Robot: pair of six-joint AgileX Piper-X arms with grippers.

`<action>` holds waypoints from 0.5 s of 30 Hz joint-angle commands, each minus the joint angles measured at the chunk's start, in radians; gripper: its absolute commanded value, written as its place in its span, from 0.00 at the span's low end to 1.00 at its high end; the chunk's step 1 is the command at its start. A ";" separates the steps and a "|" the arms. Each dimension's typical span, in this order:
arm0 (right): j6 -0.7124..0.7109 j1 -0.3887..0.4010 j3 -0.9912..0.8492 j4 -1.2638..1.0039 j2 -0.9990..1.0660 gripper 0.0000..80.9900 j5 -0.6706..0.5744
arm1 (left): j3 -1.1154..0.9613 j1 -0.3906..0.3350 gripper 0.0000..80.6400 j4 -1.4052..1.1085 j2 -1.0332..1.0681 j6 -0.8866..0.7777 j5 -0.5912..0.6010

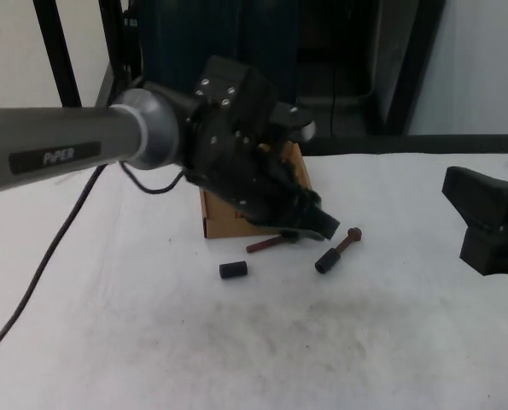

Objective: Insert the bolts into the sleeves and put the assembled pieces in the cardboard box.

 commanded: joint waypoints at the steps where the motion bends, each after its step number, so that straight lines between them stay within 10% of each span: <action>1: 0.040 0.000 -0.004 0.004 -0.010 0.77 0.047 | -0.061 -0.021 0.46 -0.002 -0.002 0.054 -0.146; 15: 0.006 0.000 -0.064 0.117 -0.030 0.76 0.229 | -0.256 -0.046 0.45 0.168 0.195 0.058 -0.189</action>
